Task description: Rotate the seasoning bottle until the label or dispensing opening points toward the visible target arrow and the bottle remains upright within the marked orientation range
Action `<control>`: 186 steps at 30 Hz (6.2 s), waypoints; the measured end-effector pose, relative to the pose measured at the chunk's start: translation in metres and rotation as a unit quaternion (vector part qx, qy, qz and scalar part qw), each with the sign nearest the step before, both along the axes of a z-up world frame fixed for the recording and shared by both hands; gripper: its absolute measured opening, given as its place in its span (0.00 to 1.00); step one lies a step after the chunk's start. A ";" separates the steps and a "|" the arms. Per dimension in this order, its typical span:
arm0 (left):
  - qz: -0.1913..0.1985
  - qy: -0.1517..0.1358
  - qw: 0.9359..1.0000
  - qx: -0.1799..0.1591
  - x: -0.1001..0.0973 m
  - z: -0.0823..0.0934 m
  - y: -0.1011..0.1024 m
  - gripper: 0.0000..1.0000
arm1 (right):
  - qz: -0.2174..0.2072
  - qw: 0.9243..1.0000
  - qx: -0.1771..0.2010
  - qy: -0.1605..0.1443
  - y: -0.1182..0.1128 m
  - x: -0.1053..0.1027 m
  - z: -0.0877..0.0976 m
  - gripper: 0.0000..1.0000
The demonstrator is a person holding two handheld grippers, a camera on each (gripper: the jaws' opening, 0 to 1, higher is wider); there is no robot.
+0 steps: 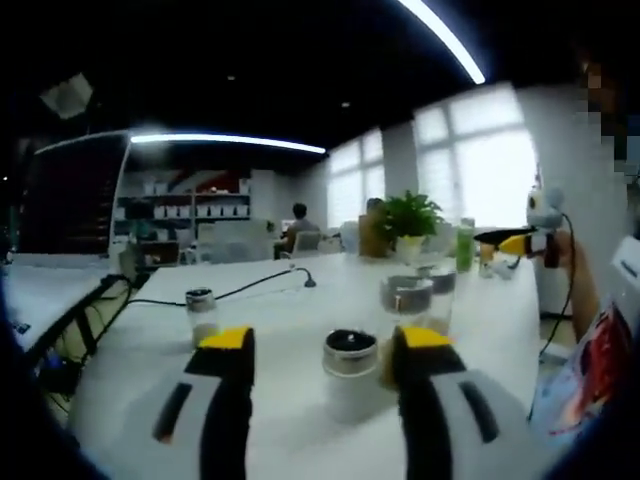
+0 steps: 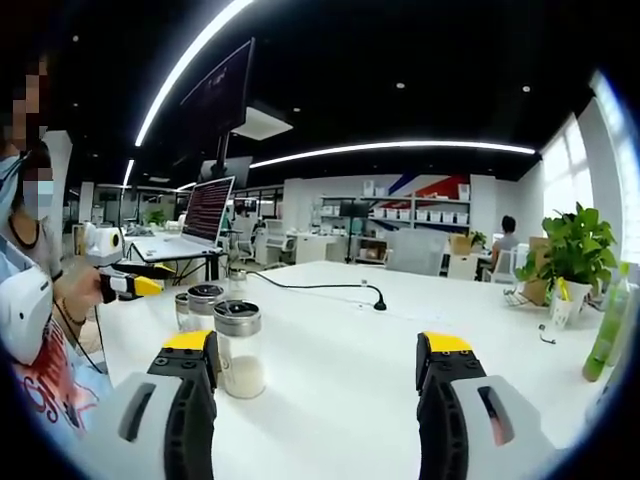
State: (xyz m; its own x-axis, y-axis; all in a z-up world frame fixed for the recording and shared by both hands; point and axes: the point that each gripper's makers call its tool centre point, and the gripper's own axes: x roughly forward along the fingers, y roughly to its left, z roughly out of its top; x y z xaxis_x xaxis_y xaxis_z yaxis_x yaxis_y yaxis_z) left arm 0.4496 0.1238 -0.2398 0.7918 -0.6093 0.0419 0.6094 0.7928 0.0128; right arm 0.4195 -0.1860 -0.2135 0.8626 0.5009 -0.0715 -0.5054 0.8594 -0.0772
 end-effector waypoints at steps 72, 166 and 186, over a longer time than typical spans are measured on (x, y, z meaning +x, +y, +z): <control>0.125 0.004 0.992 0.015 0.225 -0.023 0.058 0.51 | -0.009 1.000 0.007 -0.001 -0.011 -0.002 0.003 0.83; 0.110 0.042 0.993 0.016 0.186 -0.021 0.062 0.36 | -0.008 1.000 0.007 -0.015 -0.014 -0.005 0.010 0.82; 0.067 0.002 0.998 0.016 0.119 -0.002 0.052 0.36 | -0.006 1.000 0.010 -0.010 -0.012 -0.004 0.009 0.82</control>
State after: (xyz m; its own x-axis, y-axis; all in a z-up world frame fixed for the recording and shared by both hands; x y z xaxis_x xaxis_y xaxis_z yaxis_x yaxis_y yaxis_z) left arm 0.5688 0.1755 -0.2415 0.8663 -0.4991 0.0209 0.4982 0.8663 0.0367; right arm 0.4158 -0.1978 -0.2049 0.8693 0.4922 -0.0440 -0.4942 0.8664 -0.0709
